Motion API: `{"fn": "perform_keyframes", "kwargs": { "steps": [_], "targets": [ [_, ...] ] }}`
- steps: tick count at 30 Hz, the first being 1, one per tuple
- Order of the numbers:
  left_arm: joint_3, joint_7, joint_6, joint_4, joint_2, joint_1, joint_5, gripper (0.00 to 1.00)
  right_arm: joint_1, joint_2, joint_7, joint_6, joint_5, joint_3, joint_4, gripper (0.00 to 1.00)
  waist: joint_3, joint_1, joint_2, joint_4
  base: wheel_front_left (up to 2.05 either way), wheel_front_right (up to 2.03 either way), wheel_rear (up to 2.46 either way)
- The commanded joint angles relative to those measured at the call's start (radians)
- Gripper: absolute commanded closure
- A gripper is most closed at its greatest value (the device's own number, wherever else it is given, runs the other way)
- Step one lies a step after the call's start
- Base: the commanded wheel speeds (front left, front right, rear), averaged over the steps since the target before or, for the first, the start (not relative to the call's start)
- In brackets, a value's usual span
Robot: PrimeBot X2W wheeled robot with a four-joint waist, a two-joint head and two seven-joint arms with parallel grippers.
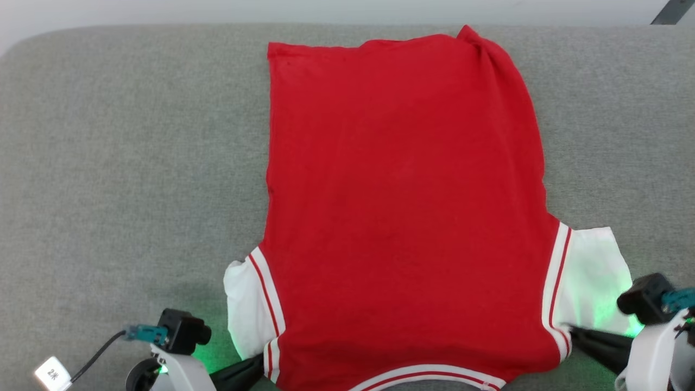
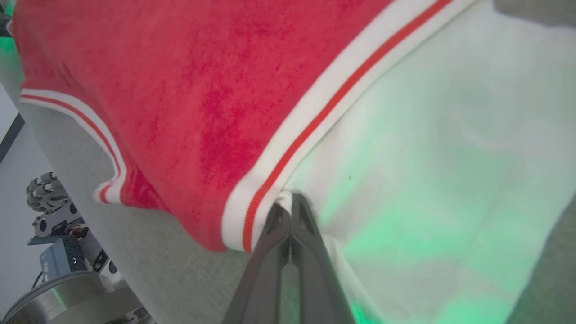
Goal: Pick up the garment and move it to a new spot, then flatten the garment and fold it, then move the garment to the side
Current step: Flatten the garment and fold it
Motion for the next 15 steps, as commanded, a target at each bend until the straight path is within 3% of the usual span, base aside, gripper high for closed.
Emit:
{"fn": "perform_keyframes", "kwargs": {
  "steps": [1, 8, 15],
  "targets": [
    [-0.004, 0.0, 0.009, 0.026, -0.022, 0.018, -0.002, 1.0, 0.009, 0.002, -0.003, -0.005, -0.011, -0.022, 0.001, 0.0, -0.009, 0.0, 0.0, -0.009, 0.0, 0.0, 0.0],
    [-0.005, -0.034, 0.009, 0.005, -0.028, 0.044, 0.004, 1.0, 0.058, -0.142, 0.037, -0.003, 0.014, -0.159, -0.175, 0.0, -0.011, 0.0, 0.0, -0.017, 0.0, 0.0, 0.0],
    [-0.008, -0.045, 0.013, -0.008, -0.079, 0.021, 0.035, 1.0, 0.042, -0.299, 0.127, -0.003, 0.104, -0.362, -0.331, 0.0, 0.026, 0.0, 0.0, 0.027, 0.0, 0.0, 0.0]
  ]
}}
